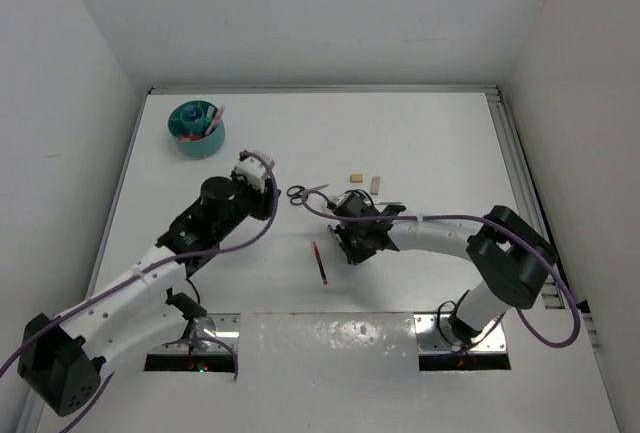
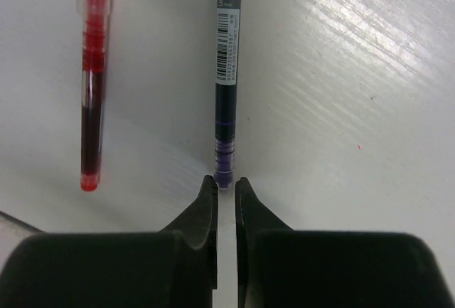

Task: Sort the stationery into containers
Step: Pick up the pen from the center of the board.

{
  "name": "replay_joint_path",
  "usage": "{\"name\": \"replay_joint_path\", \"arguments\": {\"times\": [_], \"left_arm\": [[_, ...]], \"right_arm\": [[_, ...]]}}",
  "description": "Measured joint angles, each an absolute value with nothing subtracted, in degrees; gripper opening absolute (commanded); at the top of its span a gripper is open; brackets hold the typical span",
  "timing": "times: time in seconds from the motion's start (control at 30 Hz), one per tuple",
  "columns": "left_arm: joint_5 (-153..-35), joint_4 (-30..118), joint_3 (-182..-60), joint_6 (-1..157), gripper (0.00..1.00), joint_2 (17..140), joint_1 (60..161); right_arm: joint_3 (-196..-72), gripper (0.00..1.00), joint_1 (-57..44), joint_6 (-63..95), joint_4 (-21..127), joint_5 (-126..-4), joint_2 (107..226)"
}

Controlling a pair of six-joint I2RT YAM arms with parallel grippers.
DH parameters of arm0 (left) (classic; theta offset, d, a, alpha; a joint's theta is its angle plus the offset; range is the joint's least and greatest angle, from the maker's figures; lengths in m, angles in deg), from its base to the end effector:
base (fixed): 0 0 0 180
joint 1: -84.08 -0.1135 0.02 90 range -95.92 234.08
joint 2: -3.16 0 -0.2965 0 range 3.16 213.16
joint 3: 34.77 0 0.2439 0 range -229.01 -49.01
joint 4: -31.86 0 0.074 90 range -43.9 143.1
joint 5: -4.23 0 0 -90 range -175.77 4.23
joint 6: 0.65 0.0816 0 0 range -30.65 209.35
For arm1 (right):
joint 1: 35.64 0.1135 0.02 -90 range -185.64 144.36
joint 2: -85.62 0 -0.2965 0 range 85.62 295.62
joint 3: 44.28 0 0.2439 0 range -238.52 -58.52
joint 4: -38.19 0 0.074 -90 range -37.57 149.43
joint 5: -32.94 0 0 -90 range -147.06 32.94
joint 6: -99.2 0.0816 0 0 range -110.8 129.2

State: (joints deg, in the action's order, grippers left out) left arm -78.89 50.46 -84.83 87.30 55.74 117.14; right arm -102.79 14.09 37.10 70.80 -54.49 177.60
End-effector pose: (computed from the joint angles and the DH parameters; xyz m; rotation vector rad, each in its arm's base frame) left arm 0.1965 -0.1162 0.2824 0.4429 1.8966 -0.2910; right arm 0.1946 0.2241 0.1332 -0.5118 2.7234 0.3195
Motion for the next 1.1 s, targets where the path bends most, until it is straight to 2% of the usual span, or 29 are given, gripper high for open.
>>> {"name": "replay_joint_path", "arguments": {"times": [0.17, 0.3, 0.47, 0.63, 0.97, 1.1], "left_arm": [[-94.2, 42.7, -78.8, 115.4, 0.46, 48.0, 119.5], [-104.3, 42.9, -77.3, 136.7, 0.5, 46.4, 120.2], [-111.3, 45.8, -77.2, 155.2, 0.51, 47.4, 121.9], [-113.4, 49.1, -77.2, 165.7, 0.51, 48.6, 123.9], [-110.5, 51.4, -77.2, 173.9, 0.5, 49.8, 125.4], [-108.7, 51.5, -77.0, 175.6, 0.34, 50.2, 125.8]], "right_arm": [[-105.5, 0.0, 14.1, 35.3, 76.7, -57.1, 173.5], [-110.3, 0.0, 14.1, 35.3, 78.5, -61.2, 169.3], [-117.0, 0.0, 14.1, 37.7, 77.9, -64.9, 167.5], [-119.6, 0.0, 14.1, 39.5, 77.0, -66.8, 167.6], [-121.0, 0.0, 15.1, 40.9, 76.9, -69.8, 167.8], [-121.0, 0.0, 15.8, 41.2, 76.9, -71.2, 167.8]]}}
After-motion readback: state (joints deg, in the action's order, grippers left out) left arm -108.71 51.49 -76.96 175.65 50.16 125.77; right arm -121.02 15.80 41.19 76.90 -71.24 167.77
